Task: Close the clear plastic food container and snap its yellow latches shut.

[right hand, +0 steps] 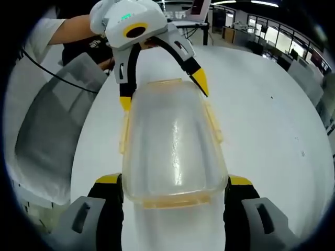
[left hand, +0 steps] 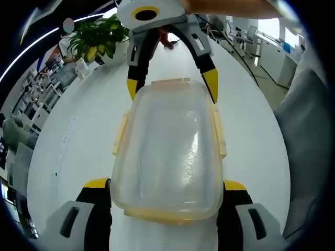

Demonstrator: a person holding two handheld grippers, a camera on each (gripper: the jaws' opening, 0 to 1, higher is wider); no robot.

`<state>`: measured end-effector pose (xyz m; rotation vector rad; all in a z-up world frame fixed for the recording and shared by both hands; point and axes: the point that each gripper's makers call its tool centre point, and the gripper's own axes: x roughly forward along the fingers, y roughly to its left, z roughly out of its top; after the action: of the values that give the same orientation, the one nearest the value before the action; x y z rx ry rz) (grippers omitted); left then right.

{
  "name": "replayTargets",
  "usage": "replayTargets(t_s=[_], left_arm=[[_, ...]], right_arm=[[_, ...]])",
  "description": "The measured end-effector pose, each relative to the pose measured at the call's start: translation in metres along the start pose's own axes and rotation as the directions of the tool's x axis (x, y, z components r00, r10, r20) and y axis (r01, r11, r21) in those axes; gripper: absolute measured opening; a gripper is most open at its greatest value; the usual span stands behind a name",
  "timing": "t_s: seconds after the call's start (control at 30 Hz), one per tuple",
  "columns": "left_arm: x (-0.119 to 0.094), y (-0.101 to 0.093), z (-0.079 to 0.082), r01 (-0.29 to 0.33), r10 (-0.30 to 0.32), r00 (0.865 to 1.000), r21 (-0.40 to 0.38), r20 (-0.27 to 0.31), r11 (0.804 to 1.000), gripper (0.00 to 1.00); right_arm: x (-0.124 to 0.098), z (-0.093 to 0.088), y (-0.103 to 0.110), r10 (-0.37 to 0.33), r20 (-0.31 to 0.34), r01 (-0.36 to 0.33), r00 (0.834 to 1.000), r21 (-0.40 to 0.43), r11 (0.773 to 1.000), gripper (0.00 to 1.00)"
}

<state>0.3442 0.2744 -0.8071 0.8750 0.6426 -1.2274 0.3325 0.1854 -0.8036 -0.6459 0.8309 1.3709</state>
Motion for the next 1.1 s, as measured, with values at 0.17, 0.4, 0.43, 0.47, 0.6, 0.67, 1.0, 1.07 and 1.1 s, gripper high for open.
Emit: replayTargets(t_s=[0.17,0.4,0.43,0.47,0.6,0.67,1.0,1.07,1.1], left_arm=[[-0.015,-0.006,-0.022,-0.003,0.003,1.000,-0.004,-0.021,1.000,0.80],[-0.034,-0.013,-0.049,0.000,0.000,0.999,-0.005,-0.034,1.000,0.80],[-0.035,-0.014,-0.051,0.000,0.000,0.999,-0.006,-0.032,1.000,0.80],[-0.038,-0.016,-0.055,-0.002,0.002,1.000,-0.005,-0.031,1.000,0.80],[-0.045,-0.021,-0.063,-0.004,0.003,1.000,-0.009,-0.021,1.000,0.80],[-0.048,-0.022,-0.066,-0.002,0.002,1.000,-0.008,-0.020,1.000,0.80],[-0.055,-0.021,-0.078,0.016,-0.015,1.000,0.007,-0.016,1.000,0.80],[-0.054,-0.020,-0.079,0.017,-0.017,1.000,0.007,-0.012,1.000,0.81],[-0.054,-0.019,-0.079,0.019,-0.019,1.000,0.007,-0.010,1.000,0.81]], right_arm=[[0.015,0.021,0.010,0.006,0.010,-0.006,1.000,-0.008,1.000,0.76],[0.033,0.044,0.024,0.007,-0.002,-0.007,1.000,-0.012,1.000,0.76],[0.035,0.046,0.026,0.007,-0.004,-0.007,1.000,-0.012,1.000,0.76],[0.037,0.049,0.028,0.006,-0.004,-0.006,1.000,-0.013,1.000,0.76],[0.043,0.057,0.034,0.007,-0.008,-0.007,1.000,-0.015,1.000,0.76],[0.046,0.060,0.036,0.006,-0.015,-0.007,1.000,-0.014,1.000,0.76],[0.054,0.070,0.039,-0.002,-0.028,0.002,1.000,-0.002,1.000,0.76],[0.054,0.070,0.038,-0.006,-0.035,0.006,0.999,-0.001,1.000,0.76],[0.054,0.070,0.037,-0.006,-0.037,0.006,0.999,0.000,1.000,0.76]])
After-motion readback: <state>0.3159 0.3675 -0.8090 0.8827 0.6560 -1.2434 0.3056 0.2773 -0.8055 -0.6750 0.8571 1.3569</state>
